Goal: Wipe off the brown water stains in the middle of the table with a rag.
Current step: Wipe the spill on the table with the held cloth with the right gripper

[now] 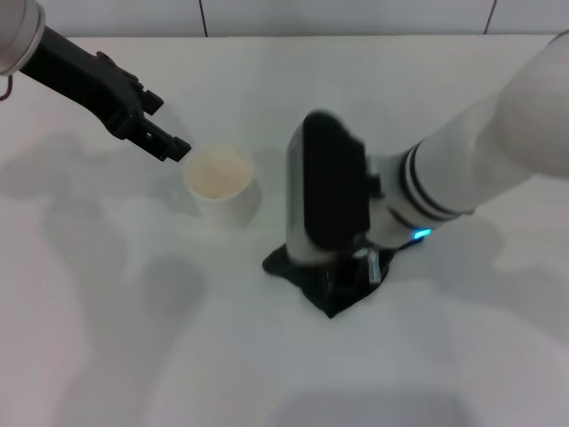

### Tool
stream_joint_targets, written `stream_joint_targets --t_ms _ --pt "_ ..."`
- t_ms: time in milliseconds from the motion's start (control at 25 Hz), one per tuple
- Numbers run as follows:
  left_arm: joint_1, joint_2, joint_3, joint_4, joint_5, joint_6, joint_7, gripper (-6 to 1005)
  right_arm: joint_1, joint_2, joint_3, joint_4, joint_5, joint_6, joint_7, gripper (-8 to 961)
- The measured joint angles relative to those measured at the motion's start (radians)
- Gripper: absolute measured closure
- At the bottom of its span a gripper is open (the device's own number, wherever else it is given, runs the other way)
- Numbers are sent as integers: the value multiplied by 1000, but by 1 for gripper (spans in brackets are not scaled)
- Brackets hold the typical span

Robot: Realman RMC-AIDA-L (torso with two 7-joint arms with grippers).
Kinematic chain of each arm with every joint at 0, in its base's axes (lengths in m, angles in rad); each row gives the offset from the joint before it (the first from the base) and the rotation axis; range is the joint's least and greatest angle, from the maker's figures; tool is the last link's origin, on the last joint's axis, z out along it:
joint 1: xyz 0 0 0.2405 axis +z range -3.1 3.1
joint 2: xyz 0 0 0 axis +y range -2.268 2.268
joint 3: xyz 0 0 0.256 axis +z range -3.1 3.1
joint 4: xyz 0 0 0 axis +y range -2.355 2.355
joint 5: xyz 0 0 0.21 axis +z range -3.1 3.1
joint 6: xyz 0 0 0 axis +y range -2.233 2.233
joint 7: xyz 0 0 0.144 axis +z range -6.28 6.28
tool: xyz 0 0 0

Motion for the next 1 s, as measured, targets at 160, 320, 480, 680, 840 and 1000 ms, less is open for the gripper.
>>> stream_joint_targets --t_ms 160,320,480,680,840,1000 --pt "1 0 0 0 2 -7 -1 108 -1 0 -94 -49 -50 1 -35 875" --pt "4 0 0 0 2 -8 -1 108 -11 2 -161 -86 -127 14 -47 874" --pt "3 0 0 0 2 -9 -1 108 -36 4 -125 -65 -160 76 -26 873" --pt "4 0 0 0 2 -12 -2 109 -38 4 -46 -14 -171 128 27 873" --pt "4 0 0 2 2 -16 -6 108 -33 4 7 45 -175 179 76 871" --pt "2 0 0 21 2 -19 -13 107 -30 4 69 92 -176 210 110 872"
